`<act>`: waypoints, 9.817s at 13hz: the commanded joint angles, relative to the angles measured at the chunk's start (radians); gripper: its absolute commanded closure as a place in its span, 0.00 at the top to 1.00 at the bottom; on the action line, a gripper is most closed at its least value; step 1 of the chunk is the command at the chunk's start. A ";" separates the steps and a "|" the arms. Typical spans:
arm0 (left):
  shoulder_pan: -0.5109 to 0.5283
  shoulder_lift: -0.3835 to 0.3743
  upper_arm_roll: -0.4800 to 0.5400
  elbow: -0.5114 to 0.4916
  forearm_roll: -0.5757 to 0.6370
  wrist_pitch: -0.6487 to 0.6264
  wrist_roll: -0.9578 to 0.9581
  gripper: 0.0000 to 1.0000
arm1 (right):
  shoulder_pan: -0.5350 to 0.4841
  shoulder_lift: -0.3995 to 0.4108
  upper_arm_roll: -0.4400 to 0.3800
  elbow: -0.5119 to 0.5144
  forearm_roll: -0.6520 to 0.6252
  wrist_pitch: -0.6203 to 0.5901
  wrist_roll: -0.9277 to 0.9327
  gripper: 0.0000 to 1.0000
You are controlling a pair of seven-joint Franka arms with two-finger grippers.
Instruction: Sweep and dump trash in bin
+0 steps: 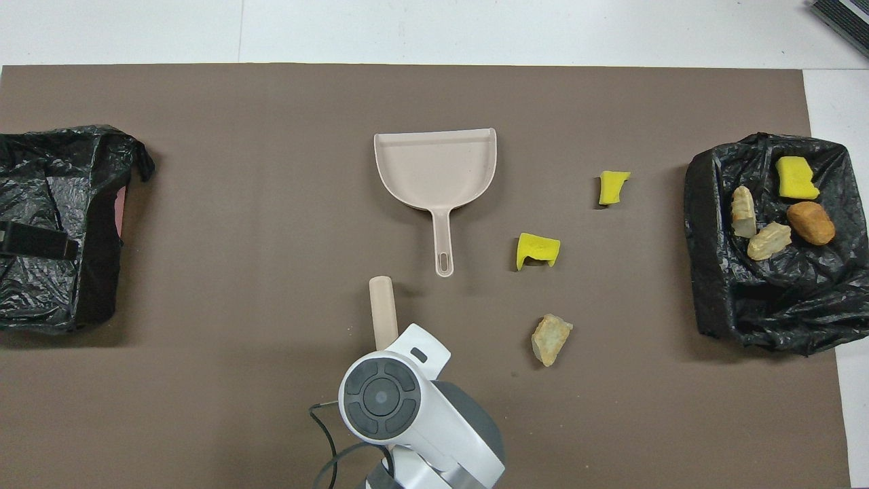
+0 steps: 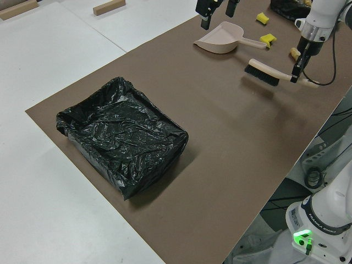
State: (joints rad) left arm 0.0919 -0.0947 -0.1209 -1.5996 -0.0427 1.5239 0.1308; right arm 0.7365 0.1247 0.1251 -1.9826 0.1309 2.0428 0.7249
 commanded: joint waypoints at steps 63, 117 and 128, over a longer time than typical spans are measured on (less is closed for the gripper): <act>-0.463 0.113 0.018 -0.577 0.061 0.571 0.764 0.00 | -0.551 0.007 0.085 -0.084 -0.109 -0.044 -0.435 0.00; -0.368 0.055 0.026 -0.609 -0.031 0.593 0.627 0.00 | -0.418 -0.046 0.108 -0.104 -0.004 -0.066 -0.388 0.00; 0.133 -0.030 0.027 -0.392 -0.059 0.379 0.624 0.00 | -0.034 -0.045 0.113 -0.179 0.001 0.073 0.157 0.00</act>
State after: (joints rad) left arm 0.1170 -0.1360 -0.0807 -2.0555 -0.0838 1.9671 0.7187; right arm 0.7009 0.0779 0.2393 -2.1399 0.1383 2.0879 0.8603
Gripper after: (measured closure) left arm 0.678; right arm 0.749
